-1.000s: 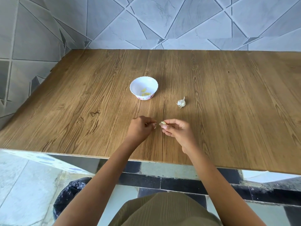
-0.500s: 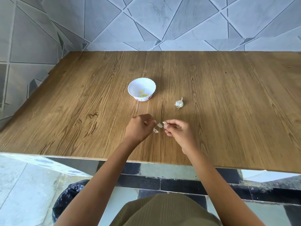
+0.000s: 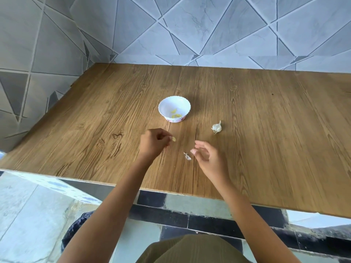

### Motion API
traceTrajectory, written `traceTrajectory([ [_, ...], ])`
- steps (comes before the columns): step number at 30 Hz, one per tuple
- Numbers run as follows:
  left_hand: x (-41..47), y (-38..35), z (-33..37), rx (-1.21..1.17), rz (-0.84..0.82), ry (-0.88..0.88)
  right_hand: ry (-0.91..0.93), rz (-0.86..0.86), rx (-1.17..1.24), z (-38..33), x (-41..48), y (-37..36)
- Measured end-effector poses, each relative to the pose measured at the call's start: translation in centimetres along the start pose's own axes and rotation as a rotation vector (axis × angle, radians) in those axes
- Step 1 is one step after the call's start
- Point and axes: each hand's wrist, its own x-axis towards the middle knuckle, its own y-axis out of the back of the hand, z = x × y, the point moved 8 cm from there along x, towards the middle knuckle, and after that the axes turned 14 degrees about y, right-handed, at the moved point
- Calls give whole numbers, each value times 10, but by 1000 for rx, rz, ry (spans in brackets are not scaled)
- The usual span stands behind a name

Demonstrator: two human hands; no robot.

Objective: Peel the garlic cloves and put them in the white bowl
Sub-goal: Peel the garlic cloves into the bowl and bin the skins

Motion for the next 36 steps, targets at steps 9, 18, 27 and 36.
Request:
traceTrajectory([
  [9,30,17,-18,291,234,12,-15,-182,-641,26,-22,7],
  [18,-27,-68,38,497,-172,-571,-6,-146,-622,25,-24,8],
  [27,-47,-82,33,720,-408,-704,-10,-145,-558,29,-24,8],
  [36,-51,-76,26,689,-248,-641,-146,123,233,17,-19,26],
])
